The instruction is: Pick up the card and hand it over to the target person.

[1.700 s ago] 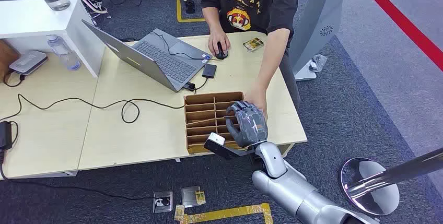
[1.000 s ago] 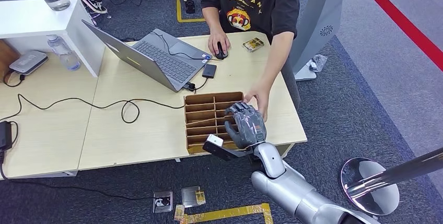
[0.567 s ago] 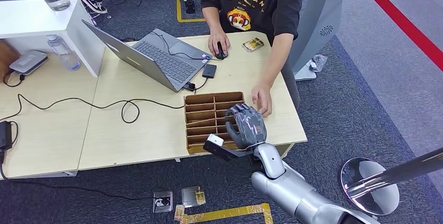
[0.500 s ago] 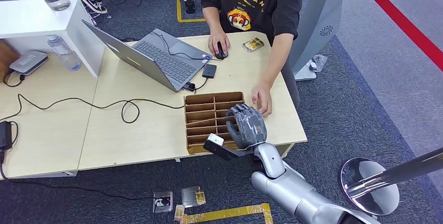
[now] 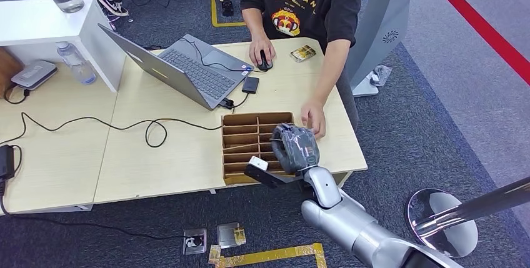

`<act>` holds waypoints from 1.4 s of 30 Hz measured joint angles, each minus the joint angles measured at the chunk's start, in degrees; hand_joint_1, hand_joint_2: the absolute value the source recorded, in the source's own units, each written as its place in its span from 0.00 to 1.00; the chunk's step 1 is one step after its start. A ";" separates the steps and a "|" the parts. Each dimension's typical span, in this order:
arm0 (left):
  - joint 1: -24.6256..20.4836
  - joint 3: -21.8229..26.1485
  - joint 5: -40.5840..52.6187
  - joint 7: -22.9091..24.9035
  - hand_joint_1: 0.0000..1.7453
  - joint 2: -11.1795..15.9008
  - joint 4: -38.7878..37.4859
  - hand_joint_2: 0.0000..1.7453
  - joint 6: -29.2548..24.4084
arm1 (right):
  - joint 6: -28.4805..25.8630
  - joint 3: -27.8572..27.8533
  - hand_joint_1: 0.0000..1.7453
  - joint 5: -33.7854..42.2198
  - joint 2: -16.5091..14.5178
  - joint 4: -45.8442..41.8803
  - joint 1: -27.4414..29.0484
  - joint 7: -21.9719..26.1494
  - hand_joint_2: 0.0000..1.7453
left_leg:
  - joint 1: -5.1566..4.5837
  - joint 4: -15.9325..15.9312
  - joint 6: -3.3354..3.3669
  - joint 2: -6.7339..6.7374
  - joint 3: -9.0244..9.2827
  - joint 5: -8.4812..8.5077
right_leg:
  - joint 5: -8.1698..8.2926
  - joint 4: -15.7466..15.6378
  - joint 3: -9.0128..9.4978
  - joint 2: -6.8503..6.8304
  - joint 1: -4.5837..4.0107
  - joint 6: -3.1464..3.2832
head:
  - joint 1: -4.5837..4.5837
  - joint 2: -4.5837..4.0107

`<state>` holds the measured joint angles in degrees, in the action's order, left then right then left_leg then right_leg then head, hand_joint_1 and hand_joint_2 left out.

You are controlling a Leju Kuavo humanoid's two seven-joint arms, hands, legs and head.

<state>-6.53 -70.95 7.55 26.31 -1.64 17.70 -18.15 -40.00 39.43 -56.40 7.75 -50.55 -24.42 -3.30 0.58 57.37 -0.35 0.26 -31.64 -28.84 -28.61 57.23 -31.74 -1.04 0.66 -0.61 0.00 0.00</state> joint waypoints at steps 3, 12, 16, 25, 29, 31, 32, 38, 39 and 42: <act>-0.02 -0.11 0.01 0.04 0.00 0.00 0.01 0.00 0.00 | 0.00 -4.42 1.00 -2.72 -0.34 -5.92 1.82 1.25 1.00 | -0.01 0.01 0.00 0.02 -0.01 -0.01 | -0.01 0.03 -0.04 0.03 0.01 0.01 | 0.00 0.00; -0.04 -0.35 0.02 0.21 0.00 -0.07 0.09 0.00 -0.14 | 0.00 -8.90 1.00 -4.80 -1.86 -14.89 1.82 2.61 1.00 | -0.03 0.07 0.01 0.10 -0.08 -0.01 | 0.00 0.11 -0.13 0.12 0.03 0.01 | 0.00 0.00; -0.02 -0.19 -0.19 0.17 0.00 -0.16 0.11 0.00 -0.36 | 0.00 -8.66 1.00 -4.80 -3.44 -11.97 -0.38 3.14 1.00 | -0.03 0.06 0.00 0.14 -0.08 -0.02 | 0.01 0.10 -0.13 0.15 0.03 0.01 | 0.00 0.00; -0.79 -1.51 1.19 -0.13 0.00 -0.07 0.21 0.00 0.76 | 0.00 -5.47 1.00 -3.65 -5.35 0.29 -7.46 1.08 1.00 | -0.02 0.01 0.00 0.14 0.01 0.00 | 0.04 0.04 -0.04 0.15 0.01 0.00 | 0.00 0.00; -1.11 -1.80 1.55 -0.24 0.00 -0.07 0.31 0.00 1.18 | 0.00 -3.46 1.00 -3.39 -7.18 8.40 -11.94 0.04 1.00 | -0.01 0.01 0.00 0.21 0.03 0.01 | 0.07 0.04 -0.04 0.22 0.01 0.00 | 0.00 0.00; -1.15 -1.87 1.66 -0.32 0.00 -0.07 0.36 0.00 1.18 | 0.00 -3.16 1.00 -3.47 -7.96 11.07 -13.30 -0.20 1.00 | -0.01 -0.02 0.00 0.21 0.05 0.02 | 0.08 0.02 -0.02 0.22 0.01 0.01 | 0.00 0.00; -1.16 -1.90 1.69 -0.35 0.00 -0.08 0.39 0.00 1.17 | 0.00 -3.02 1.00 -3.50 -8.27 12.10 -13.82 -0.35 1.00 | -0.01 -0.01 0.00 0.20 0.04 0.01 | 0.07 0.03 -0.02 0.21 0.01 0.01 | 0.00 0.00; -1.07 -1.90 1.96 -0.55 0.00 -0.06 0.64 0.00 0.82 | 0.00 -6.16 0.24 -6.38 -9.59 12.81 -14.40 -1.14 1.00 | -0.01 -0.04 0.00 0.12 0.08 0.00 | 0.03 0.01 0.03 0.14 0.01 0.01 | 0.00 0.00; -1.02 -1.86 2.01 -0.54 0.00 -0.08 0.68 0.00 0.71 | 0.00 -7.57 0.06 -7.16 -9.79 11.94 -13.94 -0.79 1.00 | -0.01 -0.03 0.00 0.10 0.06 -0.01 | 0.02 0.02 0.03 0.11 0.01 0.01 | 0.00 0.00; -0.94 -1.82 2.27 -0.48 0.00 -0.12 0.66 0.00 0.40 | 0.00 -11.29 0.00 -8.58 -10.15 8.46 -12.17 0.90 1.00 | -0.01 -0.01 0.00 0.06 0.04 -0.01 | 0.00 0.03 0.02 0.07 0.01 0.01 | 0.00 0.00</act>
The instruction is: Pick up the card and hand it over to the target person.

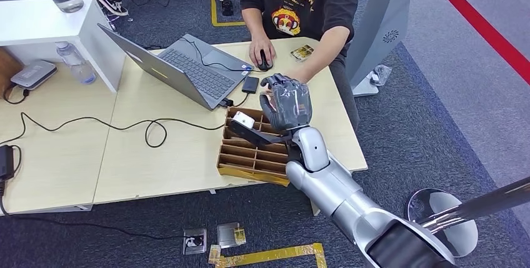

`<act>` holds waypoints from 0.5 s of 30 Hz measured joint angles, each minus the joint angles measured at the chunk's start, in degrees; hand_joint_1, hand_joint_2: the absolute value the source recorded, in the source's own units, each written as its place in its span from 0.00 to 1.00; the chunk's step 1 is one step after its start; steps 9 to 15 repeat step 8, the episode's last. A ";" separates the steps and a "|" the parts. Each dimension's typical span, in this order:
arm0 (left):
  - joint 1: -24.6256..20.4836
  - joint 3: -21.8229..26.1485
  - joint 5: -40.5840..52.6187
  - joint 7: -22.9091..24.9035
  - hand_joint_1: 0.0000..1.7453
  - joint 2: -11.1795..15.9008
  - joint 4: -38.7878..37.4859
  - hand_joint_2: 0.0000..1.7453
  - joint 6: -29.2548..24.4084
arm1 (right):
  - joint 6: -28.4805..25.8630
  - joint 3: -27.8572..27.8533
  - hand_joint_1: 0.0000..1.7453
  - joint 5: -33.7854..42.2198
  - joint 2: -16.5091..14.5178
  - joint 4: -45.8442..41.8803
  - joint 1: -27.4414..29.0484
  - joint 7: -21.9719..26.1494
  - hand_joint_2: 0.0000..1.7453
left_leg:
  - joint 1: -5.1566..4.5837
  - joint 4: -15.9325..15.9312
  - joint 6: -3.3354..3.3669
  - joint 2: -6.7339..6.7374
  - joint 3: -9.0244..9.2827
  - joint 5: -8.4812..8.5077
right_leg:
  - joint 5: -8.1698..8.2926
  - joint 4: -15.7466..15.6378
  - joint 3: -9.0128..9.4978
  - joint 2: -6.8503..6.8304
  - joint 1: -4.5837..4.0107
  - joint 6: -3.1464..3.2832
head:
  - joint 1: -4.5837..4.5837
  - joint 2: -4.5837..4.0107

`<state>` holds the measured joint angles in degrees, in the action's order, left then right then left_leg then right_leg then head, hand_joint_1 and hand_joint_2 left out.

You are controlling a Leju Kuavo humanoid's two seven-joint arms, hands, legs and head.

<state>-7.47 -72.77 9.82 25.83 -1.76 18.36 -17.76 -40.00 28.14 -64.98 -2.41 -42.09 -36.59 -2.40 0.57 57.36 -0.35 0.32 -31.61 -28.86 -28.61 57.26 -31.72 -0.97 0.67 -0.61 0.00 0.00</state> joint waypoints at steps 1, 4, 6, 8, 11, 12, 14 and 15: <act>-0.01 -0.02 0.13 0.07 0.00 0.00 -0.05 0.00 -0.02 | 0.00 -1.16 0.00 -0.15 0.05 -1.89 0.94 0.58 1.00 | 0.00 0.00 0.00 -0.01 -0.01 0.00 | 0.00 0.00 -0.01 0.00 0.00 0.00 | 0.00 0.00; -0.01 0.19 0.26 0.26 0.00 0.02 -0.15 0.00 -0.16 | 0.00 -3.22 0.00 0.46 0.74 -7.68 3.90 1.82 1.00 | 0.01 0.00 0.00 -0.05 -0.02 0.02 | 0.00 0.00 -0.01 -0.04 -0.01 0.01 | 0.00 0.00; 0.11 0.68 -0.01 0.34 0.00 0.06 -0.20 0.00 -0.50 | 0.00 -3.52 0.00 1.70 1.55 -11.22 5.93 2.29 1.00 | 0.01 -0.01 0.00 -0.13 -0.02 0.04 | 0.00 -0.03 0.01 -0.11 -0.01 0.01 | 0.00 0.00; 0.30 1.04 -0.26 0.44 0.00 0.15 -0.22 0.00 -0.75 | 0.00 -2.90 0.00 3.26 2.44 -13.60 7.40 2.57 1.00 | 0.01 -0.02 0.01 -0.16 -0.02 0.04 | 0.00 -0.03 0.02 -0.14 -0.01 0.00 | 0.00 0.00; 0.30 1.04 -0.26 0.44 0.00 0.15 -0.22 0.00 -0.75 | 0.00 -2.90 0.00 3.26 2.44 -13.60 7.40 2.57 1.00 | 0.01 -0.02 0.01 -0.16 -0.02 0.04 | 0.00 -0.03 0.02 -0.14 -0.01 0.00 | 0.00 0.00; 0.30 1.04 -0.26 0.44 0.00 0.15 -0.22 0.00 -0.75 | 0.00 -2.90 0.00 3.26 2.44 -13.60 7.40 2.57 1.00 | 0.01 -0.02 0.01 -0.16 -0.02 0.04 | 0.00 -0.03 0.02 -0.14 -0.01 0.00 | 0.00 0.00; 0.30 1.04 -0.26 0.44 0.00 0.15 -0.22 0.00 -0.75 | 0.00 -2.90 0.00 3.26 2.44 -13.60 7.40 2.57 1.00 | 0.01 -0.02 0.01 -0.16 -0.02 0.04 | 0.00 -0.03 0.02 -0.14 -0.01 0.00 | 0.00 0.00; 0.30 1.04 -0.26 0.44 0.00 0.15 -0.22 0.00 -0.75 | 0.00 -2.90 0.00 3.26 2.44 -13.60 7.40 2.57 1.00 | 0.01 -0.02 0.01 -0.16 -0.02 0.04 | 0.00 -0.03 0.02 -0.14 -0.01 0.00 | 0.00 0.00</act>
